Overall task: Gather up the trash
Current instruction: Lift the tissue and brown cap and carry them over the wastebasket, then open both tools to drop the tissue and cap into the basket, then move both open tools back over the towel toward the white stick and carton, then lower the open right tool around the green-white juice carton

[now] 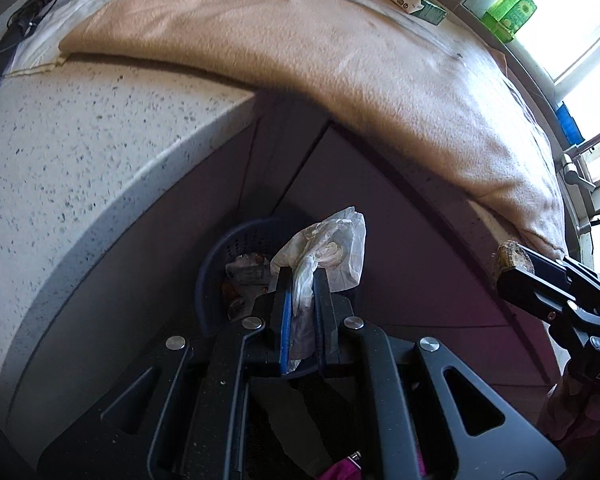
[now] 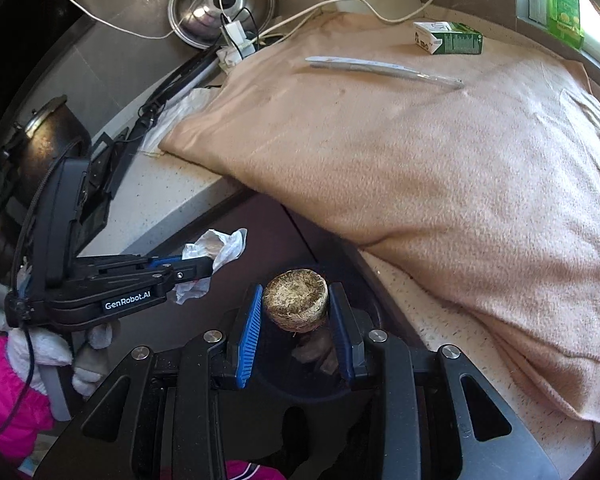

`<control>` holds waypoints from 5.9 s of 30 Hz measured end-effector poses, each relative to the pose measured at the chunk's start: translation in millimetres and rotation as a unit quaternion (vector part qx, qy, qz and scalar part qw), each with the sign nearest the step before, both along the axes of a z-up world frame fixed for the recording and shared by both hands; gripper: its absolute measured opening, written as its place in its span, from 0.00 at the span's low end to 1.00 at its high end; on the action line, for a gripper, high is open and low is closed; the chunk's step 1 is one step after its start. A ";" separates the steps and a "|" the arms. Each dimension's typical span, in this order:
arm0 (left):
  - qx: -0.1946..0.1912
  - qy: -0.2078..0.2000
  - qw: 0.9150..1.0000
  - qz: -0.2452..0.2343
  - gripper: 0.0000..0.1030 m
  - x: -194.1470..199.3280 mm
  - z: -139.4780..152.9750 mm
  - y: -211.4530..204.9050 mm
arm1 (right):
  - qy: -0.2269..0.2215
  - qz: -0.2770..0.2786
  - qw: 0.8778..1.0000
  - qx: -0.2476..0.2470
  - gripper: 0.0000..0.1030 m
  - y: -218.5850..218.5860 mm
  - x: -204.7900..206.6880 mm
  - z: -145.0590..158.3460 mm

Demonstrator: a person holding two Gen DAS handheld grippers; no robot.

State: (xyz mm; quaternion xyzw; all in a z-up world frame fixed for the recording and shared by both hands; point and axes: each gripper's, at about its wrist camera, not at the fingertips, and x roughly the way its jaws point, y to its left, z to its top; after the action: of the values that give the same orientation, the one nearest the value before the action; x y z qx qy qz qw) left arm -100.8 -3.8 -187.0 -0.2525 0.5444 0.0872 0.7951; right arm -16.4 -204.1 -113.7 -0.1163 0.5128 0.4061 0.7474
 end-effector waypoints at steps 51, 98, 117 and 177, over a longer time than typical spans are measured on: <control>0.003 0.099 0.995 -0.009 0.33 4.1 -112.4 -2.0 | 0.007 0.011 0.994 -0.112 0.35 36.6 -23.9 -115.5; 0.059 -0.046 0.997 0.026 0.43 46.2 75.4 2.7 | -0.046 0.045 0.998 0.026 0.62 -12.0 48.4 62.3; 0.029 -0.073 0.996 0.037 0.46 162.9 94.3 -3.0 | -0.087 0.009 0.996 0.022 0.69 7.7 209.0 108.8; -0.097 -0.032 0.983 0.152 0.46 301.7 31.8 58.6 | 0.127 -0.238 0.960 -0.079 0.79 114.4 456.6 -27.4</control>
State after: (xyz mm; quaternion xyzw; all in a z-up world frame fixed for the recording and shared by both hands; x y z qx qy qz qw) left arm 200.9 54.8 -155.2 -0.4108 0.4796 0.1462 0.7615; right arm 440.2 -89.7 -141.1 0.0031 0.6471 0.1859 0.7394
